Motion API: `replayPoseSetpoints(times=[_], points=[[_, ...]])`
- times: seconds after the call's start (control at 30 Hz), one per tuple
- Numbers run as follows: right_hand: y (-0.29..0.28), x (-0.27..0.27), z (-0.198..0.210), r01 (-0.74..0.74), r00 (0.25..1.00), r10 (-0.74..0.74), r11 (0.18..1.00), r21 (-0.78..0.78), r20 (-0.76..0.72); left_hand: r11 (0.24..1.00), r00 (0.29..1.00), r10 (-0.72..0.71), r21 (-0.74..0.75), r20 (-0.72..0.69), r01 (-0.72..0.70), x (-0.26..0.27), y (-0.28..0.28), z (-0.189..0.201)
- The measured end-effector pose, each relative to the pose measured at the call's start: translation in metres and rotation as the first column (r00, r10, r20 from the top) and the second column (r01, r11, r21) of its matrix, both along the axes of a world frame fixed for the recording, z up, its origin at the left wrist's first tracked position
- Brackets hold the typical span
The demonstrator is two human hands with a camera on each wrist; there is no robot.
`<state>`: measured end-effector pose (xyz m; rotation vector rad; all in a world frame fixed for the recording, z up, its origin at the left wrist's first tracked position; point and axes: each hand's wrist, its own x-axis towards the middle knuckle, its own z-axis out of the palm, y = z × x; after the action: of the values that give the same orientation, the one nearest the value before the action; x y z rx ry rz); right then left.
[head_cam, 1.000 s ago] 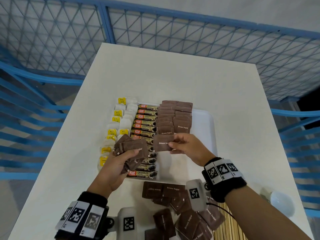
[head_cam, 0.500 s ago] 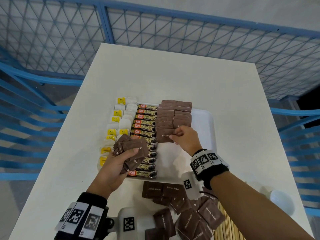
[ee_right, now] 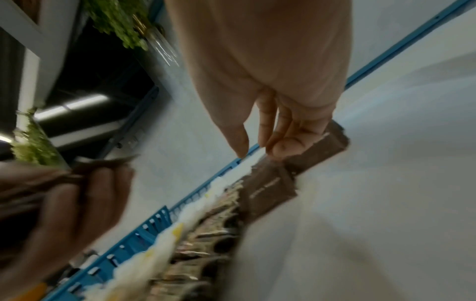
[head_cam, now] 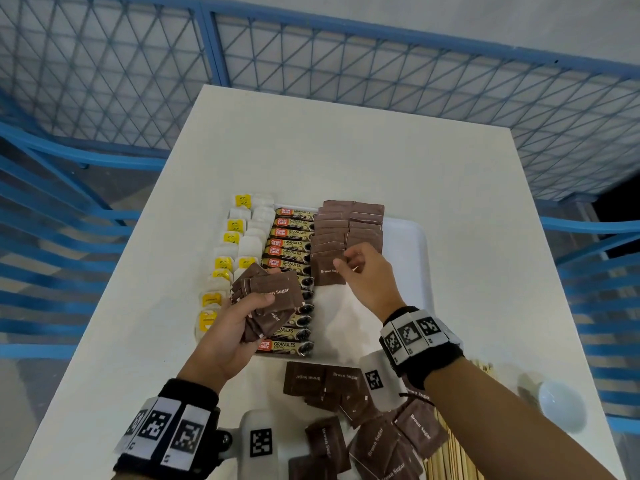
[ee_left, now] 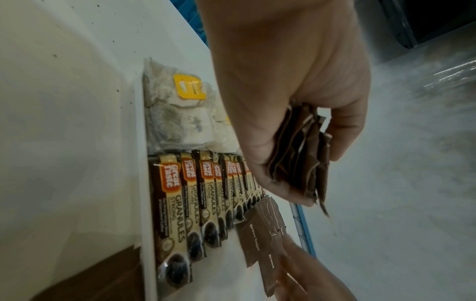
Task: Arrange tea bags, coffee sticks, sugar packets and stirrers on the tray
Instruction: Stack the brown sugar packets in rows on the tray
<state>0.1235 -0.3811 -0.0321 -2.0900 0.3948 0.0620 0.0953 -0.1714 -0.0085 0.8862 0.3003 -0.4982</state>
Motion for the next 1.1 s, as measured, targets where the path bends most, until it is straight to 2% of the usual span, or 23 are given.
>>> replayPoseSetpoints(times=[0.1,0.17,0.27,0.37,0.5,0.6,0.77,0.9,1.1], points=[[0.015,-0.011,0.022,-0.186,0.977,0.202,0.964,0.191,-0.065,1.000,1.000,0.005,0.015,0.009,-0.005,0.001,-0.002,0.000],[0.025,-0.019,0.032,-0.262,0.939,0.328,0.879,0.399,-0.106,0.999,1.000,-0.009,0.050,0.022,0.008,0.001,-0.004,0.002],[0.031,-0.026,0.036,-0.265,0.931,0.360,0.786,0.559,-0.065,0.991,0.998,-0.045,0.124,0.040,0.040,0.000,-0.007,0.006],[0.028,-0.029,0.032,-0.257,0.938,0.345,0.771,0.584,-0.043,0.984,0.997,-0.069,0.165,0.035,0.062,-0.001,-0.007,0.008],[0.015,-0.034,0.028,-0.252,0.930,0.357,0.793,0.555,-0.088,0.983,1.000,-0.023,0.181,0.004,0.022,-0.002,-0.008,0.006],[-0.004,-0.034,0.025,-0.195,0.949,0.289,0.849,0.492,-0.122,0.985,0.996,0.038,0.170,-0.083,-0.023,-0.001,-0.007,0.004],[-0.048,-0.019,0.005,-0.052,0.984,0.079,0.984,0.169,-0.159,0.993,0.990,0.009,0.119,-0.141,0.008,-0.002,-0.004,0.006],[-0.072,-0.008,-0.010,0.084,0.987,-0.079,0.996,0.029,-0.139,0.998,0.989,0.010,0.056,-0.150,-0.001,-0.003,-0.006,0.009],[-0.072,0.003,-0.016,0.085,0.988,-0.083,0.996,0.006,-0.134,0.994,0.993,-0.009,0.107,-0.119,0.021,-0.002,-0.010,0.012]])
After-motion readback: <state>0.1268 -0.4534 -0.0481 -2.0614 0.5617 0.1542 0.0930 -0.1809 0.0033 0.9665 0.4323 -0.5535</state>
